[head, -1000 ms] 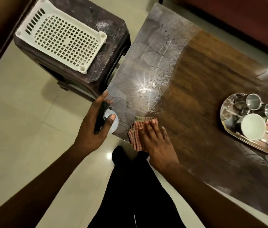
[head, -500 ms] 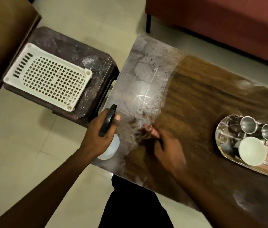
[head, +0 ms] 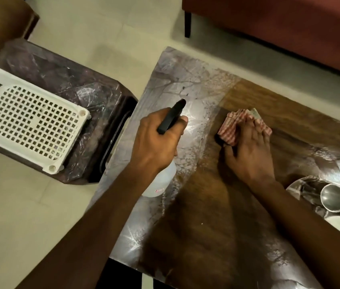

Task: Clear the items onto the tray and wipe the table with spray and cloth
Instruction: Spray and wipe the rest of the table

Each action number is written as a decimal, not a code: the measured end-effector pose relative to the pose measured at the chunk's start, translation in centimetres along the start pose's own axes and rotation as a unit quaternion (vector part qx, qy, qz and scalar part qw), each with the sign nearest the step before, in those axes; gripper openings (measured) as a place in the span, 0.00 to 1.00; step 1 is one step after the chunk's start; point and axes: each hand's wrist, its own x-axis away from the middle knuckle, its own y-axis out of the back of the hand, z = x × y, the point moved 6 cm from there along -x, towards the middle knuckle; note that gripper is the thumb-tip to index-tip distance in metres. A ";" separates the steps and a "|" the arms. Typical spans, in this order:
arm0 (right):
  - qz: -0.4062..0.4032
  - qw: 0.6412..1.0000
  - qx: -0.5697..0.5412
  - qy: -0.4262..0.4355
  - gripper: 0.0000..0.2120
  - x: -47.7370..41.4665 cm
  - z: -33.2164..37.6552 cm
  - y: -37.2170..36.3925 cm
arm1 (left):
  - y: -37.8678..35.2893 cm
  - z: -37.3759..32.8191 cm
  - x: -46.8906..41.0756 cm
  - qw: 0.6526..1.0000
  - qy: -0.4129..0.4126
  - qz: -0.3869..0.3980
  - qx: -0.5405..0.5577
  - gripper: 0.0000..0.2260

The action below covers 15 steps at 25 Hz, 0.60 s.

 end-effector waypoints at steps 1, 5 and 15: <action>-0.007 1.000 0.010 0.004 0.35 -0.2 -0.1 -0.1 | -0.5 0.1 -0.6 1.000 0.003 -0.001 -0.015 0.16; -0.014 0.998 0.051 0.023 0.37 -0.9 -0.4 -1.3 | -1.6 0.7 -2.8 0.998 0.006 0.027 -0.049 0.20; -0.065 0.992 -0.017 -0.104 0.35 -12.9 3.5 0.6 | 0.5 1.1 -3.2 0.998 0.014 0.054 -0.024 0.19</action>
